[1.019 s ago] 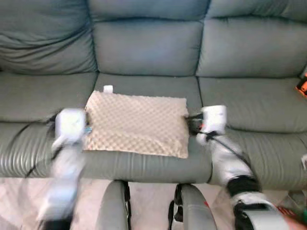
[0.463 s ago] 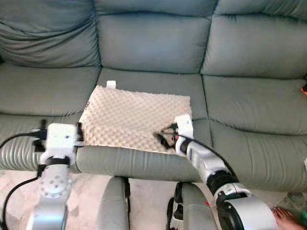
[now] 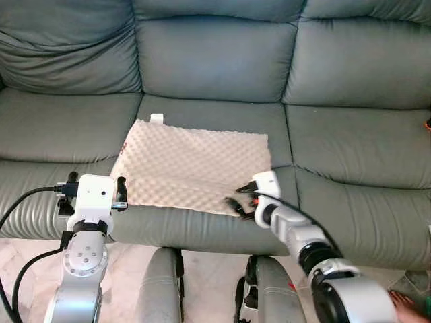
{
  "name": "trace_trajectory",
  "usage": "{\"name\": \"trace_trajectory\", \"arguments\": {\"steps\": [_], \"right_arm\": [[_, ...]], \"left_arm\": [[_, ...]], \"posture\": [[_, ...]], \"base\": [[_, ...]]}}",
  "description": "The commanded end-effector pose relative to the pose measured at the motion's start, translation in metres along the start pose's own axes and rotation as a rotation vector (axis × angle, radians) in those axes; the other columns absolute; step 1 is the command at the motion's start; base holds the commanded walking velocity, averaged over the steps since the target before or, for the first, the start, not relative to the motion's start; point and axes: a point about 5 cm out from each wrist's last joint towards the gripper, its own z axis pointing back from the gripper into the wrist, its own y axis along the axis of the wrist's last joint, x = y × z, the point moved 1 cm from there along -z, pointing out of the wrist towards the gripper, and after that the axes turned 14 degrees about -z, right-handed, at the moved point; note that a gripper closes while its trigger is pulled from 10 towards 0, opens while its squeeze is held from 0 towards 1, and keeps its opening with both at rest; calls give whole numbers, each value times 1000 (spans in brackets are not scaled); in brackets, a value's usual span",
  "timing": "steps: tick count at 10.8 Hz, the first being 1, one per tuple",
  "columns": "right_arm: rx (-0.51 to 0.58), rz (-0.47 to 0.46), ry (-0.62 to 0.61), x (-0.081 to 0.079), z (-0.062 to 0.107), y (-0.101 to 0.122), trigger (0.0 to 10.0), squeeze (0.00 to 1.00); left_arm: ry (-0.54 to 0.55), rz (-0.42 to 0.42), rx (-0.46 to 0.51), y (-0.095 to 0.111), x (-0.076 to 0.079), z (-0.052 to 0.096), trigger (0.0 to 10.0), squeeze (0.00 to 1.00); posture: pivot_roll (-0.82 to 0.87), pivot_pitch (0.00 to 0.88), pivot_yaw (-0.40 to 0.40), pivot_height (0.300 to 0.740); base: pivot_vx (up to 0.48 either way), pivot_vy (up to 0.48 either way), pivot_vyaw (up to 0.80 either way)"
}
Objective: Move the pillow to the sofa
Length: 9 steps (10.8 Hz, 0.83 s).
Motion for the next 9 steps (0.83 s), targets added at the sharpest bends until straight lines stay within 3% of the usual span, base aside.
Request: {"name": "trace_trajectory", "arguments": {"steps": [1, 6, 7, 8, 9], "right_arm": [[-26, -36, -58, 11, 4, -8, 10000, 1000], [-5, -86, -96, 14, 3, -5, 10000, 1000], [74, -64, -39, 5, 2, 7, 10000, 1000], [201, -17, 13, -5, 2, 25, 10000, 1000], [286, -3, -2, -5, 5, 37, 10000, 1000]], "left_arm": [[-4, -10, -8, 0, 1, 1, 10000, 1000], [-3, -14, -16, -1, 1, -2, 10000, 1000], [-2, -13, -12, 0, 2, -4, 10000, 1000], [-5, -9, -3, 2, 4, -8, 10000, 125], [-11, -6, 8, 4, 6, -10, 10000, 0]], "posture": [[157, 236, 2, 657], [156, 223, -3, 657], [151, 213, -4, 657], [145, 202, -3, 657], [139, 194, -6, 657]], "base": [[0, 0, 0], [0, 0, 0], [0, 0, 0], [0, 0, 0], [0, 0, 0]]}}
